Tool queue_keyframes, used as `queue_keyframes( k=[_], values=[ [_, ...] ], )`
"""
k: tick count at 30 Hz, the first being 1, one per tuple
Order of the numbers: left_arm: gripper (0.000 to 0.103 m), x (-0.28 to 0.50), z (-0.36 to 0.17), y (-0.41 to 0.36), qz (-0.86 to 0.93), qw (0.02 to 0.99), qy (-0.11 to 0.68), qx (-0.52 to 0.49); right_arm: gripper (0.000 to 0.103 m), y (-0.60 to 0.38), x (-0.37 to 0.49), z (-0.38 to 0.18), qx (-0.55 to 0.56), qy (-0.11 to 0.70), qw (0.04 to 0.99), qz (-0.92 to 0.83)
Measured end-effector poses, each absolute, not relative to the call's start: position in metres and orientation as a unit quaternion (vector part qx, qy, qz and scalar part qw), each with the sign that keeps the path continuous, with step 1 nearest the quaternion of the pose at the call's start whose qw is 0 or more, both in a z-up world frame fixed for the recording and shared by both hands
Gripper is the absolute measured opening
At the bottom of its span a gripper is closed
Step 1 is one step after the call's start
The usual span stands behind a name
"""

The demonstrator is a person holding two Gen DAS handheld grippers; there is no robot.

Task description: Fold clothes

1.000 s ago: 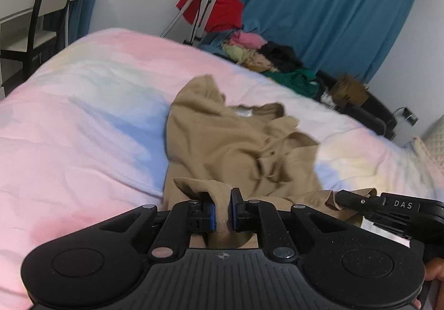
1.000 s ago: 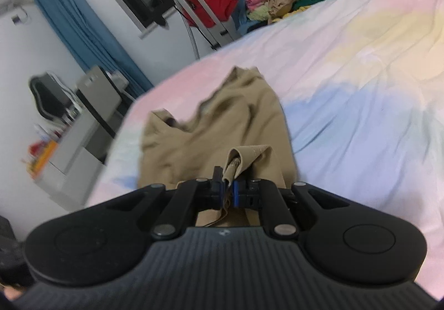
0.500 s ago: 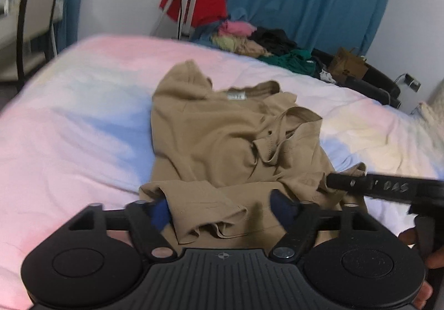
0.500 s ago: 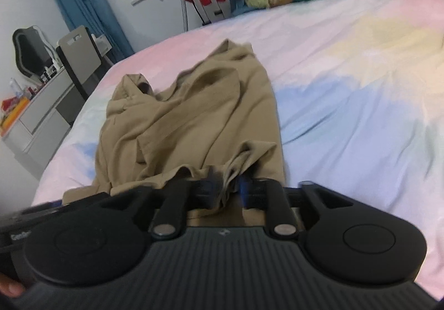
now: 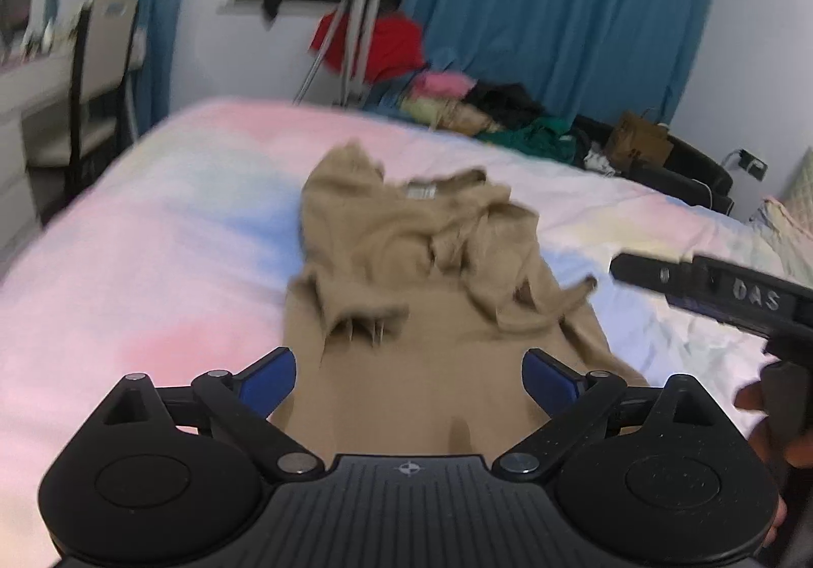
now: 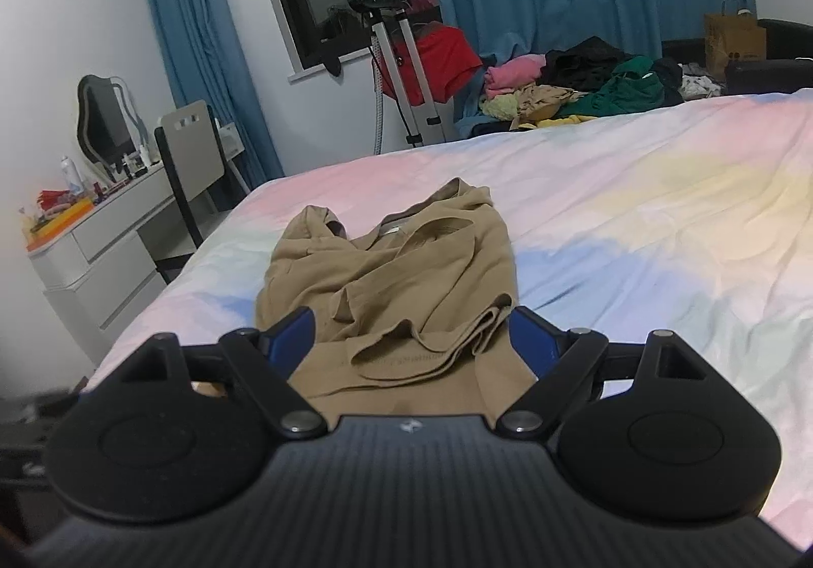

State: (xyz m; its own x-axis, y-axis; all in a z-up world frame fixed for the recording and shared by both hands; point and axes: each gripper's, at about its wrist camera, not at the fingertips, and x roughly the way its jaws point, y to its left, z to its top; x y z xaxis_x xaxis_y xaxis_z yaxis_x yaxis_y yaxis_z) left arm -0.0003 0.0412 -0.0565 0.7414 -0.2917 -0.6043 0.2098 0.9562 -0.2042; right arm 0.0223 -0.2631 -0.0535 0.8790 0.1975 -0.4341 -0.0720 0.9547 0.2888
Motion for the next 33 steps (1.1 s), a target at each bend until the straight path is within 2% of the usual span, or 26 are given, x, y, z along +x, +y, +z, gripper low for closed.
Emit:
queue_keyframes(
  k=[13, 18, 21, 25, 30, 32, 33],
  values=[
    [0.097, -0.038, -0.098, 0.09, -0.139, 0.832, 0.461, -0.274, 0.085, -0.262, 0.011, -0.053, 0.124, 0.221, 0.966, 0.046],
    [0.097, -0.026, -0.122, 0.094, -0.13, 0.801, 0.482, -0.33, 0.085, -0.263, 0.009, -0.054, 0.142, 0.231, 0.961, 0.051],
    [0.097, -0.022, -0.128, 0.097, -0.12, 0.801, 0.464, -0.359, 0.085, -0.267, 0.01, -0.057, 0.166, 0.244, 0.954, 0.051],
    [0.081, -0.021, -0.13, 0.105, -0.108, 0.807, 0.424, -0.398, 0.085, -0.276, 0.005, -0.061, 0.216, 0.265, 0.938, 0.057],
    [0.078, -0.025, -0.137, 0.115, -0.11, 0.787, 0.41, -0.448, 0.085, -0.292, -0.009, -0.068, 0.326, 0.291, 0.895, 0.092],
    [0.061, -0.024, -0.143, 0.112, -0.092, 0.785, 0.429, -0.438, 0.085, -0.293, -0.014, -0.073, 0.358, 0.302, 0.878, 0.101],
    [0.06, -0.025, -0.144, 0.113, -0.088, 0.784, 0.426, -0.443, 0.086, -0.29, -0.017, -0.077, 0.369, 0.311, 0.869, 0.107]
  ],
)
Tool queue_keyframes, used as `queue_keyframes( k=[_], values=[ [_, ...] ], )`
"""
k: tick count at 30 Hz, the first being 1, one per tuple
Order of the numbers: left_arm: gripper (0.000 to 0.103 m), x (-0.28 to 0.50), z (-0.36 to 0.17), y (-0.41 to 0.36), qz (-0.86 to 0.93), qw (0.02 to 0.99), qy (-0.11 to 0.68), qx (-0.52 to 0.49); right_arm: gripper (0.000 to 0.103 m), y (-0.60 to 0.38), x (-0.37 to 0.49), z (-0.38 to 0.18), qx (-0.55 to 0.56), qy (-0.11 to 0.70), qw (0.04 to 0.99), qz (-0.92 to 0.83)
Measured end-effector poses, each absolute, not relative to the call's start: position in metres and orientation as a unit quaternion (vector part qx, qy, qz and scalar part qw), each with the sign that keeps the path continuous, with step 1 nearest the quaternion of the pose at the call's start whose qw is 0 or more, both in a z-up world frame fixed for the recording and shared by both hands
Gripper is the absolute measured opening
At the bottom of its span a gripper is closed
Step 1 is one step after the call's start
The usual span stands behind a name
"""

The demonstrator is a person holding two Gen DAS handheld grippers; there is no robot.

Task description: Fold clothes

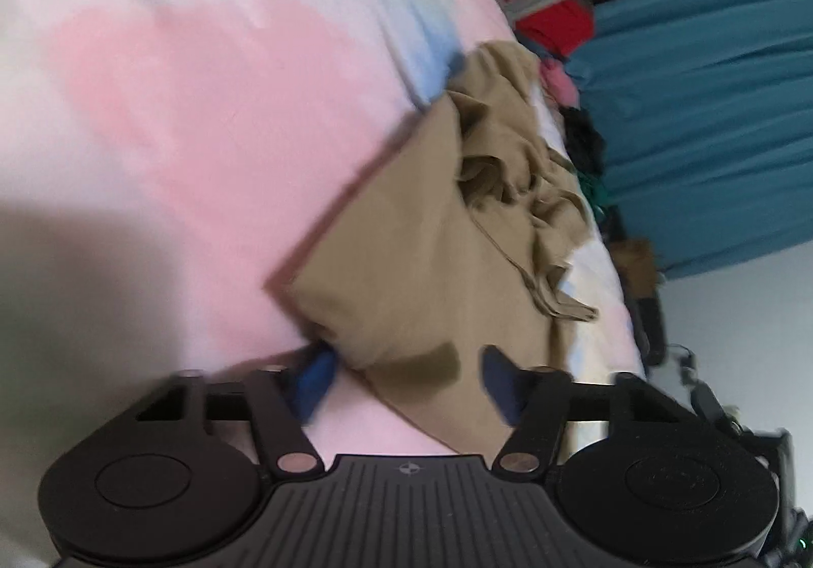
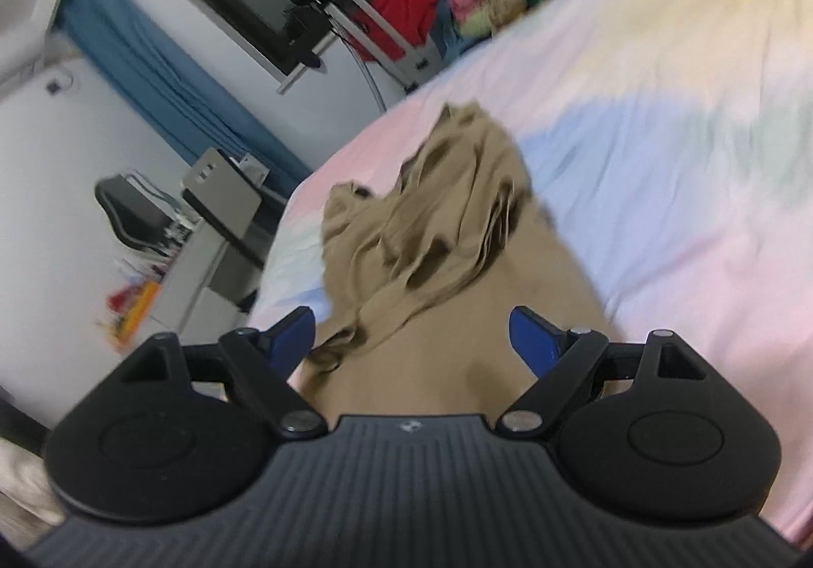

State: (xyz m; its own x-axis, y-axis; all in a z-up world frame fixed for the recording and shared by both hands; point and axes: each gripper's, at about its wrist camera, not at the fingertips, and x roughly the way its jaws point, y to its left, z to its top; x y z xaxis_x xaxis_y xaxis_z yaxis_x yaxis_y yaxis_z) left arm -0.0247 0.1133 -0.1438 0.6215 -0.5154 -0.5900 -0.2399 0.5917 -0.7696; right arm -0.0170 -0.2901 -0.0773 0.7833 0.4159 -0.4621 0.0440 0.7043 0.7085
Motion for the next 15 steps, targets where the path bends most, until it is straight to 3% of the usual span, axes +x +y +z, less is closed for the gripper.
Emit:
queue_keyframes(
  k=[3, 8, 15],
  values=[
    [0.049, -0.025, -0.146, 0.117, -0.077, 0.778, 0.419, -0.461, 0.087, -0.279, -0.023, -0.094, 0.406, 0.345, 0.836, 0.133],
    [0.019, -0.023, -0.149, 0.119, -0.059, 0.78, 0.415, -0.464, 0.087, -0.254, -0.016, -0.136, 0.488, 0.414, 0.746, 0.185],
    [0.011, -0.03, -0.122, 0.11, -0.097, 0.816, 0.347, -0.452, 0.086, -0.26, -0.011, -0.161, 0.534, 0.409, 0.727, 0.137]
  ],
)
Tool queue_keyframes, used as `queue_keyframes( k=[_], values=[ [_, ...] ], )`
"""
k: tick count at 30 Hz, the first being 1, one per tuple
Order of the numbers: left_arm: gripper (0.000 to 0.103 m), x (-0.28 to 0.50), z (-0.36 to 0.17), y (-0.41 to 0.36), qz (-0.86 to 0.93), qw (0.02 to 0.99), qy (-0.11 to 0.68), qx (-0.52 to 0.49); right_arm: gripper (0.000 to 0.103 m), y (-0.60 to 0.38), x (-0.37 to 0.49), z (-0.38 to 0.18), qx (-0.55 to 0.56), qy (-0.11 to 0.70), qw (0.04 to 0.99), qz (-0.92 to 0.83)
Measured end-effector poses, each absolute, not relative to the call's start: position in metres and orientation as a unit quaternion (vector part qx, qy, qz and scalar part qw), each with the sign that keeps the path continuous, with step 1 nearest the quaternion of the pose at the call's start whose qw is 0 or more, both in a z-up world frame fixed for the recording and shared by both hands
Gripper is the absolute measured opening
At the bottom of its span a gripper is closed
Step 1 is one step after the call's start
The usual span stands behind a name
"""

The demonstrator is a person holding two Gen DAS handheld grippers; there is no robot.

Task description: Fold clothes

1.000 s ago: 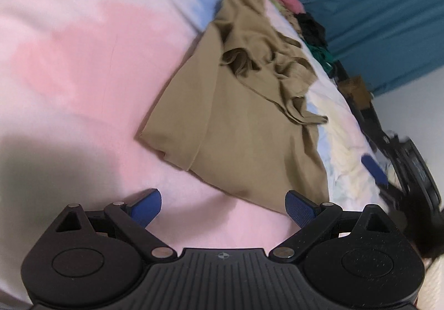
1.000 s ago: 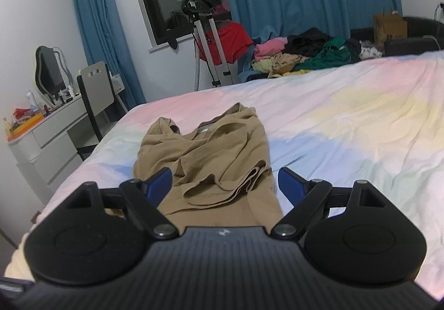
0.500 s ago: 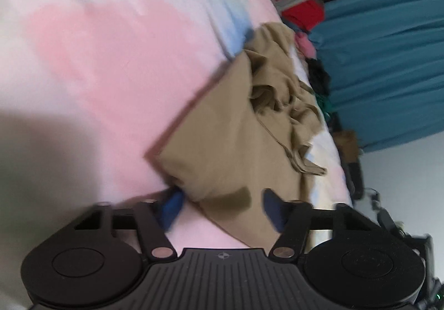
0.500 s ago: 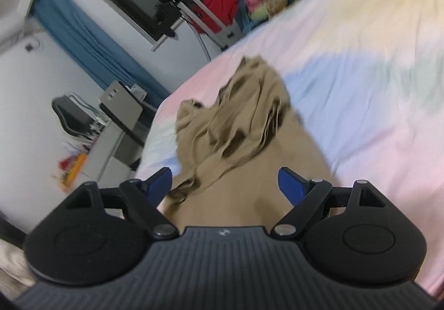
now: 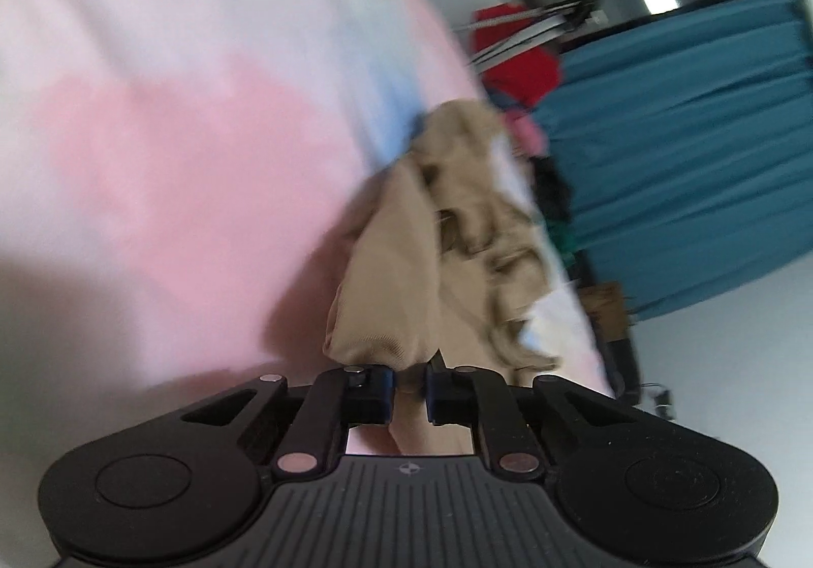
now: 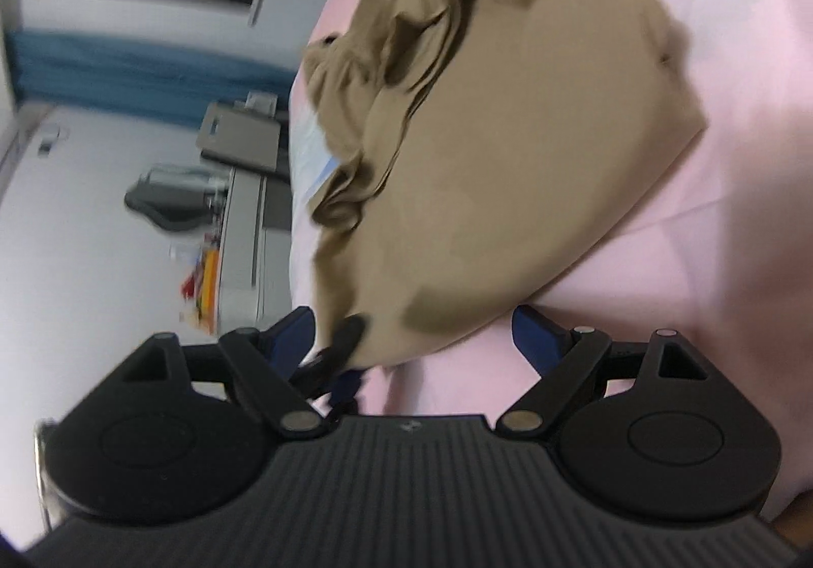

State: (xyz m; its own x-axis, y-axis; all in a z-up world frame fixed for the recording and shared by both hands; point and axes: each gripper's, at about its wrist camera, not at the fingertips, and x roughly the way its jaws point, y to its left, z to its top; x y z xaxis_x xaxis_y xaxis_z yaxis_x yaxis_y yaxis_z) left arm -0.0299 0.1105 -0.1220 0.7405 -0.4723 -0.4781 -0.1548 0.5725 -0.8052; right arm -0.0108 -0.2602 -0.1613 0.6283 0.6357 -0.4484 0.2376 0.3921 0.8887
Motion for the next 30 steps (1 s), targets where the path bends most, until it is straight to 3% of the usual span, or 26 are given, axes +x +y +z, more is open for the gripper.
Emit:
queue_keyframes(
  k=[2, 3, 5, 7, 9, 13, 21, 30],
  values=[
    [0.011, -0.031, -0.114, 0.106, -0.115, 0.826, 0.321, -0.449, 0.081, -0.271, -0.016, -0.162, 0.543, 0.387, 0.739, 0.097],
    [0.011, -0.033, -0.11, 0.106, -0.121, 0.83, 0.312, -0.447, 0.066, -0.277, -0.019, -0.162, 0.546, 0.375, 0.745, 0.076],
    [0.011, -0.033, -0.106, 0.106, -0.128, 0.833, 0.301, -0.446, 0.056, -0.289, -0.026, -0.162, 0.555, 0.354, 0.752, 0.031],
    [0.011, -0.035, -0.105, 0.106, -0.129, 0.834, 0.296, -0.448, 0.031, -0.3, -0.031, -0.162, 0.564, 0.336, 0.754, -0.001],
    [0.011, -0.036, -0.104, 0.104, -0.13, 0.835, 0.293, -0.447, 0.015, -0.3, -0.032, -0.158, 0.556, 0.327, 0.764, -0.002],
    [0.011, -0.04, -0.091, 0.104, -0.135, 0.846, 0.271, -0.438, 0.01, -0.294, -0.035, -0.136, 0.52, 0.29, 0.803, 0.024],
    [0.01, -0.088, -0.028, 0.111, -0.179, 0.868, 0.207, -0.414, 0.01, -0.3, -0.065, -0.049, 0.467, 0.195, 0.857, 0.097],
    [0.01, -0.199, 0.008, 0.123, -0.19, 0.854, 0.246, -0.416, 0.01, -0.315, -0.138, -0.008, 0.456, 0.207, 0.853, 0.145]
  ],
)
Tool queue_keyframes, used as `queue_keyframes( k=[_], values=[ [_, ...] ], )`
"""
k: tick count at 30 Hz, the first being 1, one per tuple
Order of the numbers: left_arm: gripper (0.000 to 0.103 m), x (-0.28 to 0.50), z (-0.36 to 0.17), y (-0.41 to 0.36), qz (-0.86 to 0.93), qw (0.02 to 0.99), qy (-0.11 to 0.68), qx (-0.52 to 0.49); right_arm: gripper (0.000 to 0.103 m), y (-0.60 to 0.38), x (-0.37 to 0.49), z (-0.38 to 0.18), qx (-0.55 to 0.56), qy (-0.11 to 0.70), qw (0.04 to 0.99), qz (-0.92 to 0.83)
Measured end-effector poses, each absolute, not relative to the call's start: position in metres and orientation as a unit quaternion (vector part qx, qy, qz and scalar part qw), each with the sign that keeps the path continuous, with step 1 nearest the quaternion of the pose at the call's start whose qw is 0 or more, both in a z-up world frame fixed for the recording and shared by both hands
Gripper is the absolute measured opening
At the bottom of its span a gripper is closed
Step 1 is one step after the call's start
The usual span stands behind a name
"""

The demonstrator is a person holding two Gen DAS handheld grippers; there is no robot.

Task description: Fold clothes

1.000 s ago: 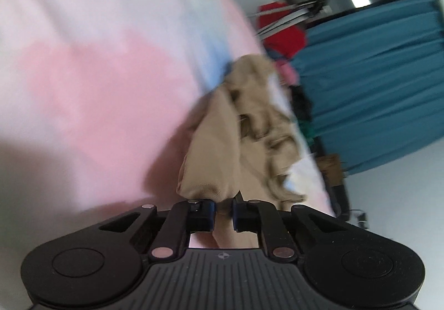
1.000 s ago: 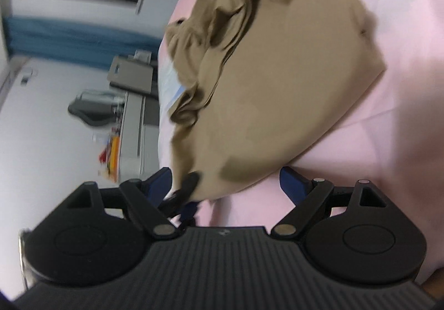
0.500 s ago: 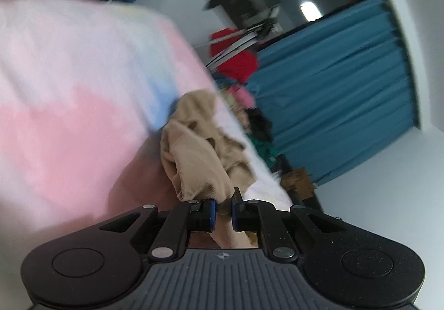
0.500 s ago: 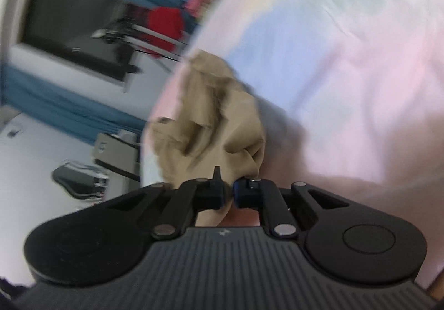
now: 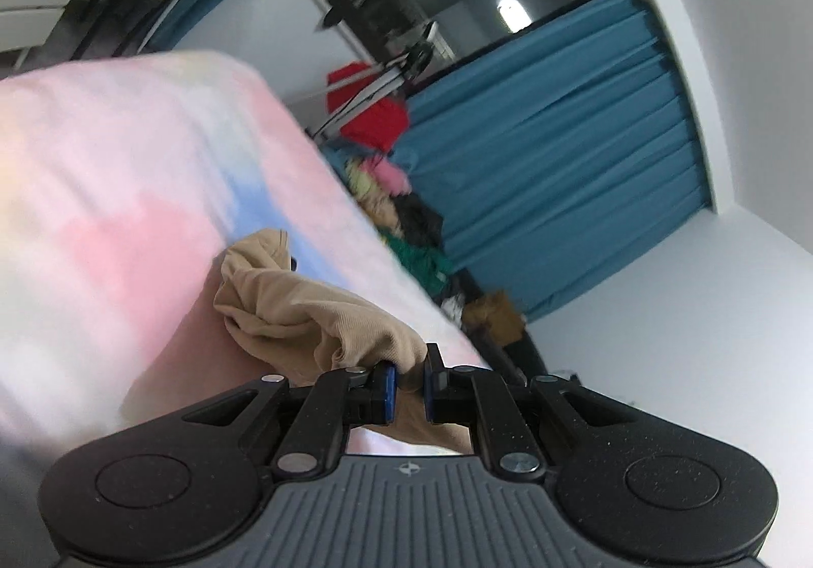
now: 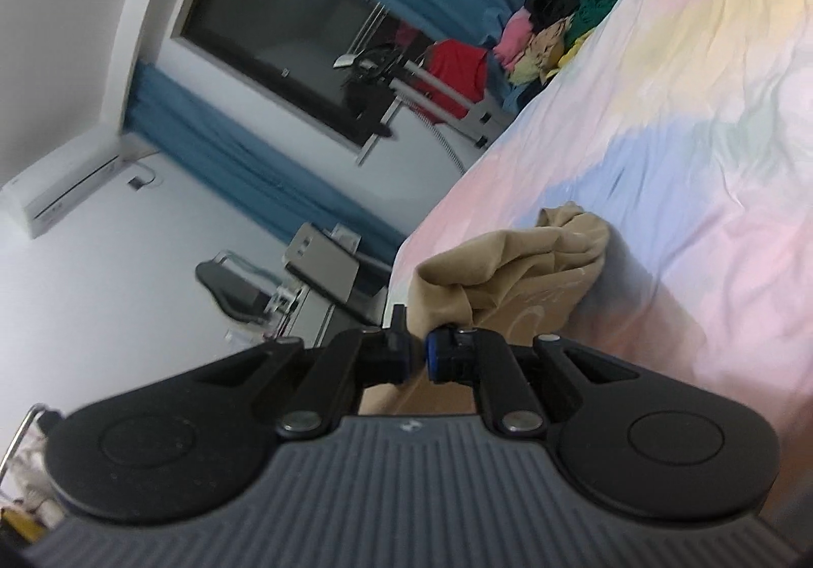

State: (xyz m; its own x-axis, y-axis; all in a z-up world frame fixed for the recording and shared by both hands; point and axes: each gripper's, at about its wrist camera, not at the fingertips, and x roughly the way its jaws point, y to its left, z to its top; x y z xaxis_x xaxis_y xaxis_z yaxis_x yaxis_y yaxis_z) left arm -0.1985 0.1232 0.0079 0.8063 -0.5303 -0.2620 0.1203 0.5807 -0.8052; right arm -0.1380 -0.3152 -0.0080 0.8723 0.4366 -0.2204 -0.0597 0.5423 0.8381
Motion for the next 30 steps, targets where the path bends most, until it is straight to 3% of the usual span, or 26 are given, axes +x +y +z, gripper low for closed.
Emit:
queue_keyframes(
  k=[5, 14, 19, 30],
  values=[
    [0.011, -0.188, 0.006, 0.117, -0.177, 0.869, 0.247, -0.39, 0.01, -0.309, -0.126, -0.015, 0.442, 0.205, 0.864, 0.127],
    [0.012, -0.035, 0.017, 0.087, -0.115, 0.901, 0.256, -0.33, 0.01, -0.305, 0.001, -0.043, 0.469, 0.233, 0.85, 0.058],
    [0.012, 0.042, -0.016, 0.071, -0.089, 0.919, 0.272, -0.272, 0.011, -0.303, 0.052, -0.073, 0.462, 0.265, 0.845, 0.039],
    [0.014, 0.107, -0.09, 0.059, -0.073, 0.923, 0.314, -0.208, 0.012, -0.304, 0.112, -0.132, 0.433, 0.331, 0.838, 0.035]
  ],
)
